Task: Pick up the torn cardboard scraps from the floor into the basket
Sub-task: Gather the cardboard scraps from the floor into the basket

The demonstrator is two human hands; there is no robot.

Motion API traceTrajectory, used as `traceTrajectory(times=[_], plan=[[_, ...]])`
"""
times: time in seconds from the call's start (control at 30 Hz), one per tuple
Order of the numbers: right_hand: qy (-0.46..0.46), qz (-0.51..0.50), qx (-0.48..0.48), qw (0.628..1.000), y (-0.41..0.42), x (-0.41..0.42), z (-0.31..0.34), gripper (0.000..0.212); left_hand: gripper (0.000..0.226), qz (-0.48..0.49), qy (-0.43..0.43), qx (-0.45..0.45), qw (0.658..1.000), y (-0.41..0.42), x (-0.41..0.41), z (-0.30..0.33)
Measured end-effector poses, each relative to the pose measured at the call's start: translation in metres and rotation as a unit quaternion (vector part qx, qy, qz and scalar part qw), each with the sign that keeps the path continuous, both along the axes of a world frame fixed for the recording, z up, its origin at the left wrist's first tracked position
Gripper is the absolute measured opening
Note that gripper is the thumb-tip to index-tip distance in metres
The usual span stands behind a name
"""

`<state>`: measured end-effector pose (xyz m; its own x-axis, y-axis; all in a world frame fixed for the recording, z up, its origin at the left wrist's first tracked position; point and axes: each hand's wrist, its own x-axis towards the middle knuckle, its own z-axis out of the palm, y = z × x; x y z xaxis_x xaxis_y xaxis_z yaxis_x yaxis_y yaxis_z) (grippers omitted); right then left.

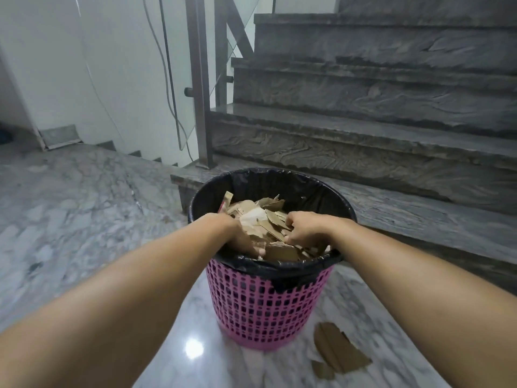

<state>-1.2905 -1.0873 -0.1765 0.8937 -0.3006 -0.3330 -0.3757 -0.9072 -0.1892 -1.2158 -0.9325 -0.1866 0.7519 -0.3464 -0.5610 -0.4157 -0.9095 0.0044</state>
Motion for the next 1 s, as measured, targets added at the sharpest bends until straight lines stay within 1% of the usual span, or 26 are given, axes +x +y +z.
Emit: traceTrajectory(times=[0.07,0.1,0.2,0.23,0.3,0.37,0.43,0.5,0.53,0.6,0.67,0.7,0.73,0.77,0.83,0.9,0.93,1.0], plan=[[0.031,0.005,0.018,0.999,-0.001,-0.003,0.0,0.05,0.09,-0.008,0.019,0.021,1.0,-0.007,-0.002,-0.003],[0.047,0.012,0.023,0.999,-0.001,-0.004,0.002,0.052,0.086,-0.008,0.03,0.032,0.999,-0.008,-0.003,-0.002],[0.077,0.022,0.032,0.996,-0.001,-0.007,0.006,0.055,0.088,-0.026,0.023,0.05,0.998,-0.008,0.001,-0.003],[0.067,0.024,0.026,0.997,-0.002,-0.007,0.007,0.054,0.086,-0.037,0.014,0.034,0.999,-0.008,0.001,-0.003],[0.019,0.028,0.002,0.999,-0.007,-0.008,0.011,0.047,0.081,-0.054,-0.01,-0.009,0.998,-0.007,0.001,-0.003],[-0.03,0.027,-0.009,0.999,-0.015,-0.012,0.019,0.04,0.081,-0.061,-0.032,-0.052,0.996,-0.006,0.0,0.005],[-0.069,0.029,-0.005,0.997,-0.024,-0.019,0.031,0.036,0.076,-0.062,-0.054,-0.076,0.994,-0.009,-0.005,0.021],[-0.099,0.029,0.012,0.995,-0.034,-0.026,0.042,0.031,0.072,-0.08,-0.097,-0.09,0.988,-0.016,-0.009,0.038],[-0.112,0.026,0.028,0.993,-0.041,-0.032,0.047,0.028,0.071,-0.094,-0.118,-0.099,0.984,-0.024,-0.016,0.046],[-0.134,0.001,0.113,0.985,-0.052,-0.044,0.055,0.021,0.062,-0.123,-0.143,-0.133,0.973,-0.041,-0.03,0.059],[-0.167,-0.028,0.19,0.967,-0.066,-0.061,0.064,0.017,0.039,-0.149,-0.167,-0.183,0.957,-0.062,-0.05,0.068],[-0.18,-0.04,0.202,0.962,-0.073,-0.07,0.067,0.016,0.029,-0.156,-0.181,-0.213,0.947,-0.072,-0.059,0.071],[-0.182,-0.05,0.204,0.96,-0.082,-0.08,0.069,0.017,0.025,-0.16,-0.191,-0.247,0.936,-0.082,-0.067,0.073],[-0.173,-0.058,0.194,0.964,-0.09,-0.089,0.069,0.018,0.024,-0.163,-0.199,-0.282,0.924,-0.091,-0.074,0.074],[-0.127,-0.075,0.16,0.976,-0.11,-0.112,0.064,0.018,0.026,-0.171,-0.199,-0.352,0.898,-0.112,-0.089,0.073],[-0.074,-0.09,0.125,0.985,-0.127,-0.135,0.054,0.02,0.023,-0.198,-0.175,-0.406,0.875,-0.128,-0.107,0.073],[-0.054,-0.104,0.118,0.986,-0.137,-0.15,0.045,0.022,0.019,-0.214,-0.147,-0.424,0.868,-0.137,-0.119,0.069],[-0.025,-0.13,0.117,0.984,-0.155,-0.173,0.027,0.023,0.014,-0.243,-0.115,-0.426,0.864,-0.152,-0.138,0.06]])
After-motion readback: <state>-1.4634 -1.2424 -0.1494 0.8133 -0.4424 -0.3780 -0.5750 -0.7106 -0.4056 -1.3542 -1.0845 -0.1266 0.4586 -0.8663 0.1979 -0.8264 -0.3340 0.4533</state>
